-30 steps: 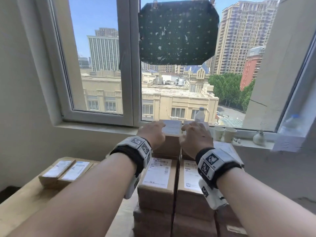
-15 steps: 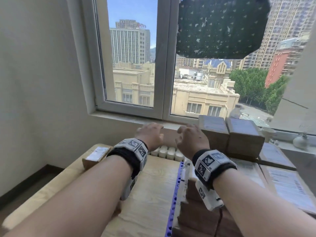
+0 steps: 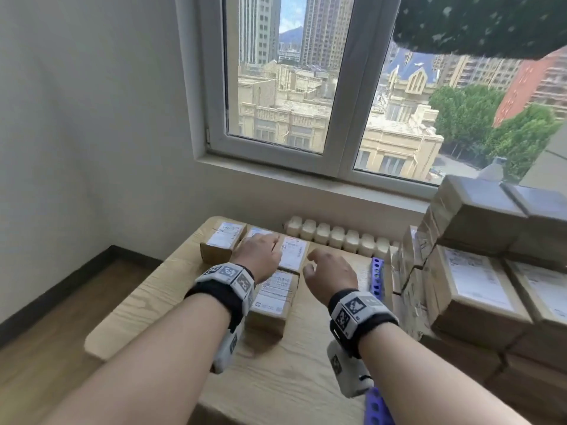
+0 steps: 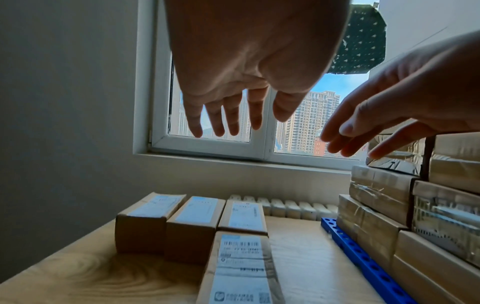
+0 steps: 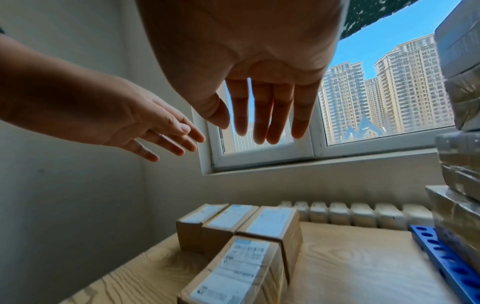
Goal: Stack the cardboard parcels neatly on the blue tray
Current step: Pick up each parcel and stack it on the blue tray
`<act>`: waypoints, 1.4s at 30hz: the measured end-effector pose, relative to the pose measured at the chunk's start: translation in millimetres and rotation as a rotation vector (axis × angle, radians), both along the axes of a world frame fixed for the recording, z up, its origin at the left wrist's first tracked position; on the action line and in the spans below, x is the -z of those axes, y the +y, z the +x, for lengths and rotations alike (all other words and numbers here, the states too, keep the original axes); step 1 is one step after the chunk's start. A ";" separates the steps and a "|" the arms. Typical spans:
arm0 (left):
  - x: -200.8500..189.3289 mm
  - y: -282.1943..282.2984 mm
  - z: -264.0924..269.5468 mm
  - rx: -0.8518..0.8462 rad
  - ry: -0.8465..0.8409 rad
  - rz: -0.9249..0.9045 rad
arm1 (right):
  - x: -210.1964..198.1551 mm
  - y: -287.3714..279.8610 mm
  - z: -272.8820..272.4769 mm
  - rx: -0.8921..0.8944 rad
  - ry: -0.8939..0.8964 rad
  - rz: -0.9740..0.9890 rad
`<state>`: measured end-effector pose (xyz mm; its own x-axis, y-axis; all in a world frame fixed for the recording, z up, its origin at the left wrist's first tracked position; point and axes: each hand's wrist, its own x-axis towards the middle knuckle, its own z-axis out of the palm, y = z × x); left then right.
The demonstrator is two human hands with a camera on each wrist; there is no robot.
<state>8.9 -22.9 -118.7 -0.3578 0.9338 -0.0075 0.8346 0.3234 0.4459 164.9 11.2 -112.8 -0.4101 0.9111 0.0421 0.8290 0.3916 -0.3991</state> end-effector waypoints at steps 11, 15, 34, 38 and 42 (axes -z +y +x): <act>51.2 12.4 -30.5 -0.023 -0.187 -0.081 | 57.1 10.8 -33.8 0.124 -0.015 -0.156; 80.1 22.2 -42.4 -0.096 -0.258 -0.137 | 81.6 25.8 -39.2 0.195 0.050 -0.265; 171.2 75.4 -60.5 -0.282 -0.553 -0.452 | 162.8 69.1 -61.9 0.225 -0.001 -0.669; 174.7 76.1 -58.5 -0.279 -0.590 -0.454 | 171.0 72.1 -64.0 0.273 0.047 -0.722; 173.8 73.7 -58.1 -0.298 -0.632 -0.425 | 175.9 71.0 -63.0 0.342 0.144 -0.773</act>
